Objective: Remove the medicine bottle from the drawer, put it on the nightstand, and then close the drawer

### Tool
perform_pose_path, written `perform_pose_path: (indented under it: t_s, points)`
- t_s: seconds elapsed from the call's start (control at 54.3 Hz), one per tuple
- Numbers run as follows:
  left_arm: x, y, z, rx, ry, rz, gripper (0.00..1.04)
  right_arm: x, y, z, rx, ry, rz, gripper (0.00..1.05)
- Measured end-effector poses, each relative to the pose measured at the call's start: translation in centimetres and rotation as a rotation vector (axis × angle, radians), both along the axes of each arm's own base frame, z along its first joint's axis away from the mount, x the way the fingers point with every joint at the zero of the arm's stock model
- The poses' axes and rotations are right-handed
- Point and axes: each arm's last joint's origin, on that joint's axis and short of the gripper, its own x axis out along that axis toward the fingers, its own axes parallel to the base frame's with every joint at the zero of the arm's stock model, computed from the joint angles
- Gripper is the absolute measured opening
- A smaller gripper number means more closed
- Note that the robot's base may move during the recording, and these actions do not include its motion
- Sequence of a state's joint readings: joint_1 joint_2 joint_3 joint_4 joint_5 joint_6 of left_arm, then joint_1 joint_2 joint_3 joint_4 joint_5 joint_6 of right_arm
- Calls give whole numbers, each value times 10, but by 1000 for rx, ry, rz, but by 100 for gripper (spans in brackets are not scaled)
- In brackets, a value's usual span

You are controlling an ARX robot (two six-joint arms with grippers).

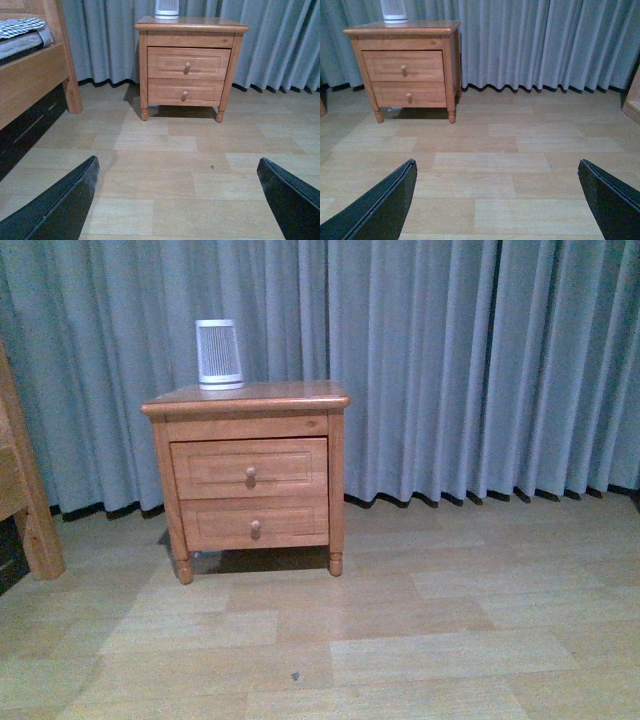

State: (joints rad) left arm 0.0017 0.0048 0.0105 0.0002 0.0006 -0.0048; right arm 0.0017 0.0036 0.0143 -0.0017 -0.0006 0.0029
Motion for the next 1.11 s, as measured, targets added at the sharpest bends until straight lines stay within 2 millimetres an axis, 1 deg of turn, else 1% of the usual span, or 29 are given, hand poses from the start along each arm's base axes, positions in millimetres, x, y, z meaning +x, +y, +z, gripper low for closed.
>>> perform_pose_path:
  t_s: [1.105]
  points:
    - [0,0,0,0,0,0,98,0,0,0,0,0,0,98]
